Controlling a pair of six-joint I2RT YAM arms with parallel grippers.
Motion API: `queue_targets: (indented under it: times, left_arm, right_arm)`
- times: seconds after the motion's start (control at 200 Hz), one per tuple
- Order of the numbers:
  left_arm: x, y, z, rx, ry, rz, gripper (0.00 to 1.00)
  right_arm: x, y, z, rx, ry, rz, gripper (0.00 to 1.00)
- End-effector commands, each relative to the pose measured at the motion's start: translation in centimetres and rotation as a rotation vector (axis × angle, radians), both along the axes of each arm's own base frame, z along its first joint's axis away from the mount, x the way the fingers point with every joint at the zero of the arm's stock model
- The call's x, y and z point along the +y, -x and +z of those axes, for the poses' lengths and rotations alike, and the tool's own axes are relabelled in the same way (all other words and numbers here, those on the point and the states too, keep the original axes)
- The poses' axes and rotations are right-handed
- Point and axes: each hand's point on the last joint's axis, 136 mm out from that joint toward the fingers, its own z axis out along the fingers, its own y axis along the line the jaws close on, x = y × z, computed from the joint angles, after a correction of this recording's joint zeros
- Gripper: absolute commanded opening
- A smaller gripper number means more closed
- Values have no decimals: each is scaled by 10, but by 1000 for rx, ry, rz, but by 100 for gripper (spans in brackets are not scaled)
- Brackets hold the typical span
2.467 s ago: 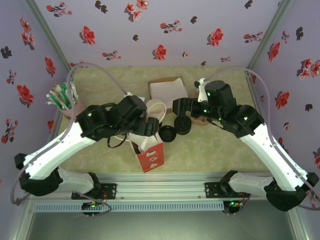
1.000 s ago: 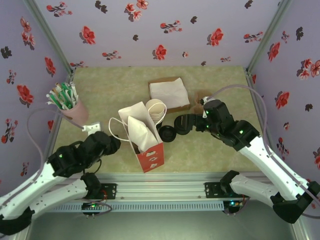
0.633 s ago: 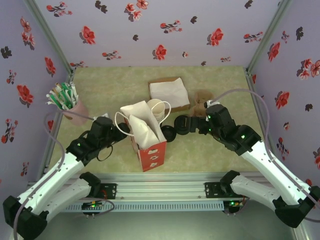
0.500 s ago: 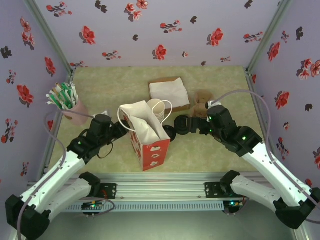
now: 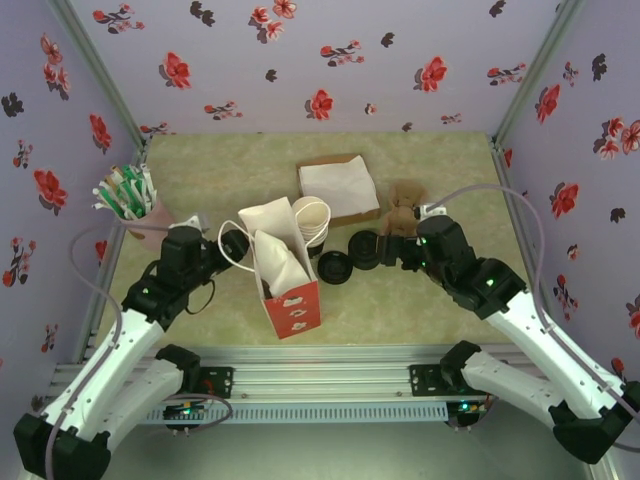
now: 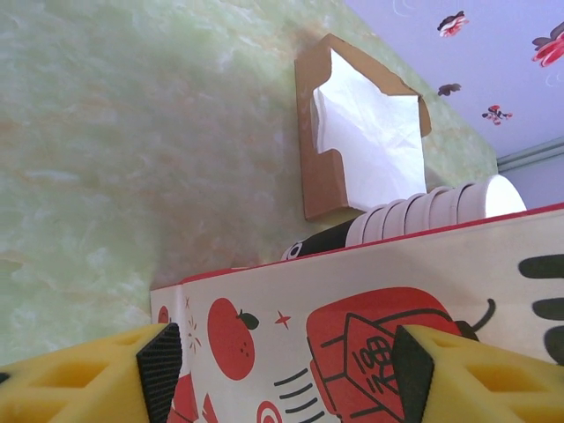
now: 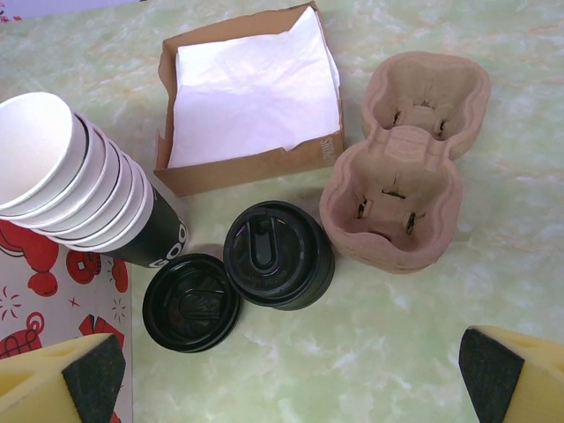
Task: Pack the takeout coffee
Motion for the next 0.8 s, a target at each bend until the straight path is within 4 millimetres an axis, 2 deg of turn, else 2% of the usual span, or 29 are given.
queue_targets:
  times: [0.0,0.14,0.385,0.44,0.505,0.61,0.745,0.795]
  left_arm:
    - [5,7,8,-13,-18,-11,72]
    - [13,20,8,-4,-35,-10,81]
    - [27,41,1,10,-72,4,99]
    - [32,44,-1,3,-91,15,99]
    - [42,47,-2,-15,-125,48,99]
    - [63,46,-5,-48,-209,125,99]
    - [88,39,-9,-82,-324,229,99]
    - [93,35,-12,-102,-367,243,99]
  right_arm:
    - [8,-2,-8,29,1,26,99]
    - [22,3,-16,63,-37,95,96]
    - [28,7,-37,122,-30,124,88]
    - [18,5,-40,99,-3,86,89]
    - [4,4,-36,40,19,40,99]
    - [-21,3,-23,-82,54,-31,99]
    - [-69,-2,-9,-236,146,-224,99]
    - [-78,-2,-7,-280,144,-261,99]
